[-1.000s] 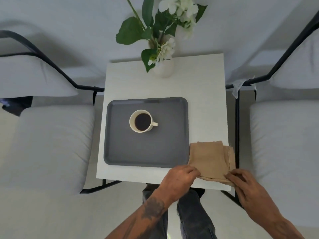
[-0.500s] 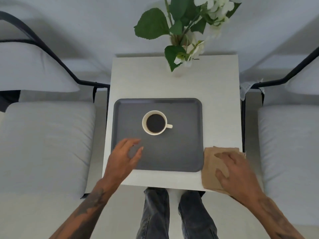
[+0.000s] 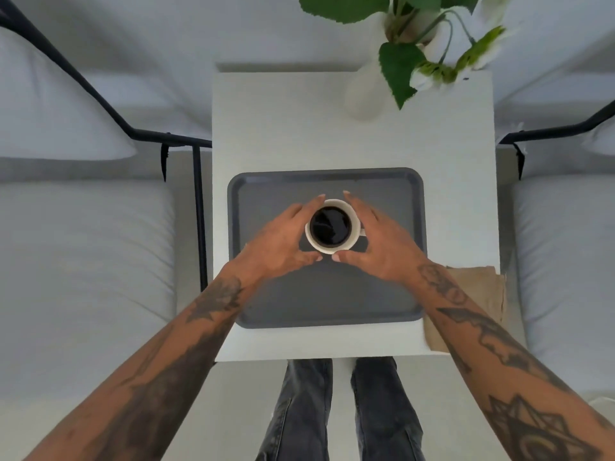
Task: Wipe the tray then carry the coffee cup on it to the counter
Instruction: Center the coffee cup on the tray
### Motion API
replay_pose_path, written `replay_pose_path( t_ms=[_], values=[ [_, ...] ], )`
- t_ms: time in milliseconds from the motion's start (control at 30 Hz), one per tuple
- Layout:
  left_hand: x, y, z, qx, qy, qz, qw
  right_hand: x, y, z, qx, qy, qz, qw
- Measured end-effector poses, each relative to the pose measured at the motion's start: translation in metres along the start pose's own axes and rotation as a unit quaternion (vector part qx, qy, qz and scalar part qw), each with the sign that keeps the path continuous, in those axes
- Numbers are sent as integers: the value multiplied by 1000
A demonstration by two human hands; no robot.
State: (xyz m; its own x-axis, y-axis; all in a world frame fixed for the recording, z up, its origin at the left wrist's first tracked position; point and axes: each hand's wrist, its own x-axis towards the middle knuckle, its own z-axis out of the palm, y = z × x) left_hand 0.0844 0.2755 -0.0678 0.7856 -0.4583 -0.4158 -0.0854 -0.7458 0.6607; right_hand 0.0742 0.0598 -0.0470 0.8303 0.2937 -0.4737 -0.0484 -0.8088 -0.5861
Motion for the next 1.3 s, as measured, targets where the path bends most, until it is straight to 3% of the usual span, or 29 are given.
replay_pose_path(
  t_ms=[267, 1133, 1233, 1300],
  values=[
    [-13, 6, 10, -55, 42, 6, 998, -11, -5, 12, 0, 9, -6, 1000],
    [-30, 6, 26, -90, 35, -6, 995, -36, -2, 28, 35, 38, 5, 999],
    [-39, 8, 20, -81, 21, -27, 996, -38, 0, 21, 56, 21, 6, 998],
    [-53, 3, 15, -73, 74, -70, 992, -42, 10, 12, 98, 48, 29, 994]
  ],
)
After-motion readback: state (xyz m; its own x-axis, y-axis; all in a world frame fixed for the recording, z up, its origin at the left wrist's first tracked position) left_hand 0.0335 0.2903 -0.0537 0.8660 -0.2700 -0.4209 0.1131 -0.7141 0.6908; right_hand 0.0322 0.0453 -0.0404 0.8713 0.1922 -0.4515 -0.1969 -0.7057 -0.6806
